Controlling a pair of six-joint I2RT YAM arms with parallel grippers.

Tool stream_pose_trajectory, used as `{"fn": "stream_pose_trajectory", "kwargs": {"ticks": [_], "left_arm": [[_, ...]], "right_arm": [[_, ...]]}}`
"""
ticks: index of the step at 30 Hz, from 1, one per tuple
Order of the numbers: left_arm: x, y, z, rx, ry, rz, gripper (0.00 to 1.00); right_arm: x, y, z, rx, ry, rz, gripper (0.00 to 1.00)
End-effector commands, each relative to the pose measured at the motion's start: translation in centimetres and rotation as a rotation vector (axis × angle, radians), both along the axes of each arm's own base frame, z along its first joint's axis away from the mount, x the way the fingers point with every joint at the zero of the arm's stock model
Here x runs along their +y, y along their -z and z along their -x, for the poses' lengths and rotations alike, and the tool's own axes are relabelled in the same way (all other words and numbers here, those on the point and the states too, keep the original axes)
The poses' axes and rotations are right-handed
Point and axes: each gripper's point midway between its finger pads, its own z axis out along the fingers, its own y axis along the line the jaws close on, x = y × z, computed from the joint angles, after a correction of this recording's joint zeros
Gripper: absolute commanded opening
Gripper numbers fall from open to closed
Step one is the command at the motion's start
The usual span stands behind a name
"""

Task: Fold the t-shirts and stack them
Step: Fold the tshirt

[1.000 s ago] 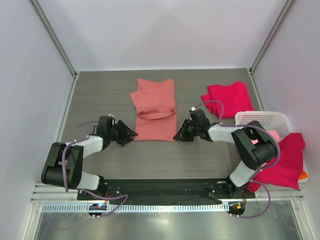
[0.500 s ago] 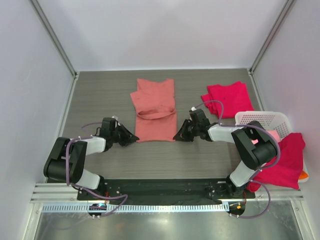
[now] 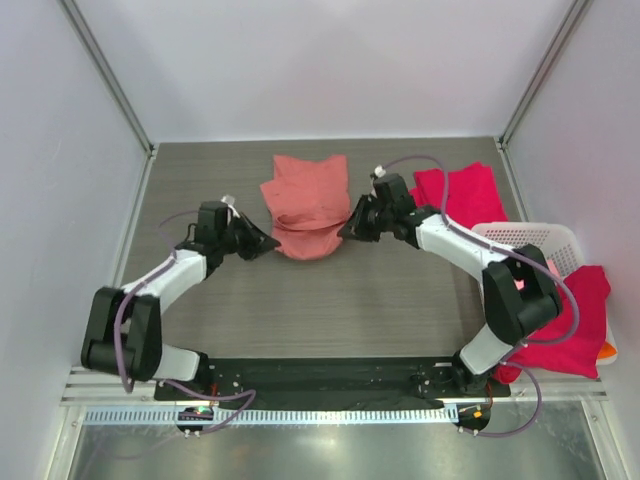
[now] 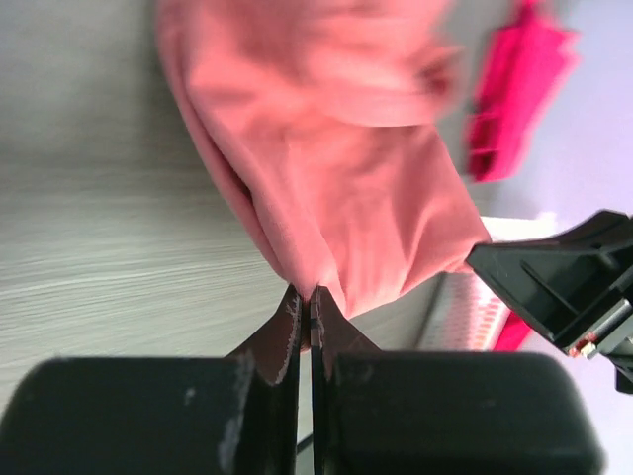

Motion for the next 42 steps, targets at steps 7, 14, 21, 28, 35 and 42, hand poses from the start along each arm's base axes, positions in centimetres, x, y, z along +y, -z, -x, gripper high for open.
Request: {"fn": "stream_pose_trajectory", "kwargs": {"ticks": [7,14,21,28,35,42], "left_arm": [[0.2,-4.1,4.9,-0.066,0.019,0.031,0.00],[0.4,-1.0,10.3,-0.012,0.033,0.047,0.00],[-0.6,-1.7,13.8,-0.020,0.074,0.036,0.00],[-0.6,-4.8,11.2,-0.072,0.047,-0.003,0.00],[-1.0,-8.0,6.4,-0.119,0.014,-0.010,0.00],[1.0,-8.3,0.0,-0.139,-0.103,-0.041,0.00]], "right_arm": [[-1.7,-4.9,2.7,-0.090,-0.009,-0.023,0.01],[-3.8,-0.8,8.3,-0.017,-0.005,-0.035,0.01],[-5.1,-1.4,11.1,-0.029,-0.013,-0.031,0.01],[-5.6,-4.0,8.4,-0.119,-0.007,0.066,0.01],[-3.7,-8.8,1.9,-0.207,0.003,0.068,0.01],[-2.6,-10.4,-5.0,-0.224,0.010,0.045,0.01]]}}
